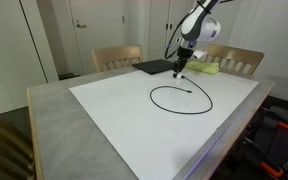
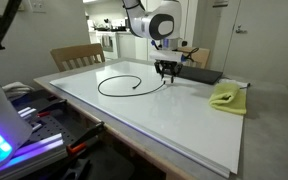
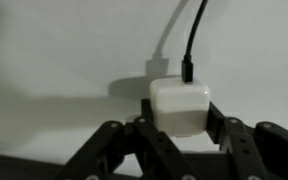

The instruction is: Take the charger and position it in the center of the table

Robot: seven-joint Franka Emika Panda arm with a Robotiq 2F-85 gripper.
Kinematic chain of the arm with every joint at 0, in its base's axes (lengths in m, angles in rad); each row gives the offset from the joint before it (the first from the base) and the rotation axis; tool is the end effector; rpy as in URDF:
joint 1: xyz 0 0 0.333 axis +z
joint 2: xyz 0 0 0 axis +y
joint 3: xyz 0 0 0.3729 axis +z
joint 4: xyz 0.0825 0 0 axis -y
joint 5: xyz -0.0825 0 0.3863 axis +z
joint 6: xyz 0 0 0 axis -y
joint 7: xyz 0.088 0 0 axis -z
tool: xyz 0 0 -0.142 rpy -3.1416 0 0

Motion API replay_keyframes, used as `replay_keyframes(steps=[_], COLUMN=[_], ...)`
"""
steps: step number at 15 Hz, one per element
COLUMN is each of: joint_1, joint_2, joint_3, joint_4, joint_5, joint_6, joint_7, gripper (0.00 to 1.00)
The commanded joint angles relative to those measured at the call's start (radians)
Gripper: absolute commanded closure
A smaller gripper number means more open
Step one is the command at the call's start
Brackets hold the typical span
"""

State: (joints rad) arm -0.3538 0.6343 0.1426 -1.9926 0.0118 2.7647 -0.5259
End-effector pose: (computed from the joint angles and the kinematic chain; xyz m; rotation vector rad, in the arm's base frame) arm 0.6416 -0.1418 0.1640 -3.0729 -0.4182 -0.2567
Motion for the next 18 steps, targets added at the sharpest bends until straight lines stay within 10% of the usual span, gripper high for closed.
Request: replay_keyframes(steps=[1, 8, 9, 12, 13, 18], joint_1=[0.022, 0.093, 0.101, 0.106, 0.083, -0.08], joint_2=[0.069, 0.121, 0.13, 0.132, 0.132, 0.125], joint_3=[0.061, 0.117, 0.122, 0.112, 0.141, 0.377], joint_4=[0.14, 0.249, 0.261, 0.26, 0.249, 0.184], joint_5=[-0.033, 0.0, 0.005, 0.003, 0.013, 0.231], joint_6=[-0.085, -0.144, -0.143, -0.143, -0.136, -0.147], joint_7=[-0.105, -0.257, -0.264, -0.257, -0.298, -0.618], gripper=[0.72, 0.72, 0.47, 0.47, 0.72, 0.72])
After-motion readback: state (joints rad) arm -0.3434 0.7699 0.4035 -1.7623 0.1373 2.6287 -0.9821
